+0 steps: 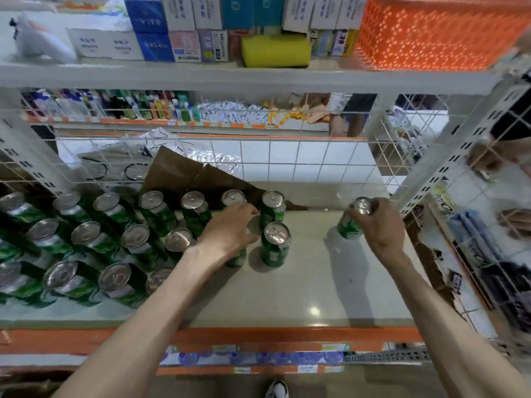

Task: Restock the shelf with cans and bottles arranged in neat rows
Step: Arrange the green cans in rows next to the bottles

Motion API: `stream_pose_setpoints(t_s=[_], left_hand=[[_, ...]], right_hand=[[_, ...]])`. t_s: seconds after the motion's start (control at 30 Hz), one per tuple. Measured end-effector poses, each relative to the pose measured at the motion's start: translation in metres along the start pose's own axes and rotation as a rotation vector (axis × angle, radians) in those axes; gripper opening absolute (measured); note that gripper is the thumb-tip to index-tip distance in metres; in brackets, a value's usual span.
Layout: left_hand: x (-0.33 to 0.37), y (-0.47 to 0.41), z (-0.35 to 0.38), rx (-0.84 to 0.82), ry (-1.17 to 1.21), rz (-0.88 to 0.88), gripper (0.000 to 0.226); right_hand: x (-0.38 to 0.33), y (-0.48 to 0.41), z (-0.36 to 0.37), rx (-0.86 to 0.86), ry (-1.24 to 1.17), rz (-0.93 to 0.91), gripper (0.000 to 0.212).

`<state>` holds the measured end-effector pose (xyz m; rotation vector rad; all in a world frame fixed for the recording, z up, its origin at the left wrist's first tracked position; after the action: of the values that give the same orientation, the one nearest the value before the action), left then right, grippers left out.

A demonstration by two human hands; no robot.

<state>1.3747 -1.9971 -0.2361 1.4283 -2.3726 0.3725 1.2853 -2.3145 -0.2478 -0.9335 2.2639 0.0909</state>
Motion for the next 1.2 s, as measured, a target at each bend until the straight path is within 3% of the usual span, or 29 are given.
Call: stream_pose_setpoints(t_s=[0.1, 0.43, 0.73, 0.9, 1.2], left_hand=[[0.034, -0.017, -0.003, 0.040, 0.013, 0.064, 0.055], [0.086, -0.035, 0.028, -0.085, -0.009, 0.185, 0.047], [0.028, 0.020, -0.018, -0.052, 0.056, 0.146, 0.033], [-0.021, 0.075, -0.045, 0.005, 0.060, 0.112, 0.039], [-0.074, 0.147, -0.082, 0.168, 0.078, 0.081, 0.030]], right_hand=[[-0.002, 0.008, -0.003, -0.005, -0.016, 0.015, 0.056], [0.015, 0.015, -0.051, 0.058, 0.025, -0.023, 0.058], [-0.060, 0.099, -0.040, -0.036, -0.009, -0.218, 0.056], [-0.108, 0.179, -0.022, -0.072, 0.059, -0.369, 0.060], [-0.148, 0.244, 0.030, -0.267, -0.087, -0.336, 0.056]])
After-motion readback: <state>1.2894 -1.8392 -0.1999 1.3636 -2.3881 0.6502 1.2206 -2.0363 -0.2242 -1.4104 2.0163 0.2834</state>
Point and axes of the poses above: each hand's wrist, its own y-axis away from the middle knuckle, its own z-axis out of the palm, x = y × z, the point moved 9 cm from there along -y, towards the middle knuckle, and after that the axes turned 10 degrees about x, right-handed, at the moved point
